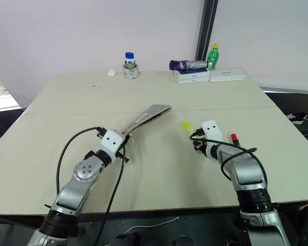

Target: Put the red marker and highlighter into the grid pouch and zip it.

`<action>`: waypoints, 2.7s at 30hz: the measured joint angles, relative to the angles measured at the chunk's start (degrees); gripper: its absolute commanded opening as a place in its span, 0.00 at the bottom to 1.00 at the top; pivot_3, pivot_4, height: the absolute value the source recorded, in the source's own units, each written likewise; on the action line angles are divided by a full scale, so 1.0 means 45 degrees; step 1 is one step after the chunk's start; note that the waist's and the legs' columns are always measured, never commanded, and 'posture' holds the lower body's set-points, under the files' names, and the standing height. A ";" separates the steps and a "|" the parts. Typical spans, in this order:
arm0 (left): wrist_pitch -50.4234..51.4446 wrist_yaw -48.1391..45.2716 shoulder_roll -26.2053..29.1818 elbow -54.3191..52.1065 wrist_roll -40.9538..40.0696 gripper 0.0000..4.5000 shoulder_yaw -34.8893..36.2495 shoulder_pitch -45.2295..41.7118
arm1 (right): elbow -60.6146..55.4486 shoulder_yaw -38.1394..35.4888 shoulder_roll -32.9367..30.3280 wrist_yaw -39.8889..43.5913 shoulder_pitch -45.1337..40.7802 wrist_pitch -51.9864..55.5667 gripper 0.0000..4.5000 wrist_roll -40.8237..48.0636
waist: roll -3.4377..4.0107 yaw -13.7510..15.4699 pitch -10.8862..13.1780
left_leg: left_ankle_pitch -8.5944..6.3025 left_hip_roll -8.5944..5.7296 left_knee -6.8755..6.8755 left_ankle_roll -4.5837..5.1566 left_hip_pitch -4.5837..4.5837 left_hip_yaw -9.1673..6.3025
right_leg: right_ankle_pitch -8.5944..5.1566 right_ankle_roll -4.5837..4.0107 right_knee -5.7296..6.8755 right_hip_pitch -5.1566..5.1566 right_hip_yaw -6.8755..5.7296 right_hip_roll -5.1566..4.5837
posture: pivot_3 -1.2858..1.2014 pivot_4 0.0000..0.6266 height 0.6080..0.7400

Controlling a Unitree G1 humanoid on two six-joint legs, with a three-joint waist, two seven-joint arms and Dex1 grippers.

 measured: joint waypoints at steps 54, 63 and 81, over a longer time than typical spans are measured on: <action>-0.2100 -0.3168 0.1528 -0.0065 0.1056 0.00 -0.2042 0.0471 | -0.1944 0.3938 -0.1823 0.2962 -0.0658 -0.0695 0.42 -0.0112 | -0.0003 0.0019 0.0001 | 0.0000 0.0011 0.0002 0.0000 -0.0004 -0.0007 | 0.0000 -0.0002 -0.0009 0.0001 -0.0003 0.0004 | 0.52 0.24 0.98; -0.0107 -0.2606 0.0232 -0.0615 -0.0092 0.00 -0.0844 0.0292 | -0.1914 0.2613 -0.2266 0.3384 -0.0991 -0.1095 0.98 0.0180 | -0.0005 0.0057 0.0002 | 0.0000 0.0007 0.0013 0.0000 -0.0008 -0.0010 | 0.0000 0.0000 -0.0008 0.0004 -0.0008 0.0001 | 0.52 0.24 0.98; 0.2508 -0.0879 -0.1192 -0.0303 -0.1127 0.00 0.0226 -0.1125 | 0.2310 -0.2884 -0.3289 0.0521 0.2122 0.0026 0.98 -0.0244 | -0.0013 0.0011 0.0005 | 0.0001 0.0003 0.0018 -0.0001 -0.0001 0.0006 | 0.0004 0.0004 -0.0002 0.0012 0.0001 0.0021 | 0.52 0.24 0.98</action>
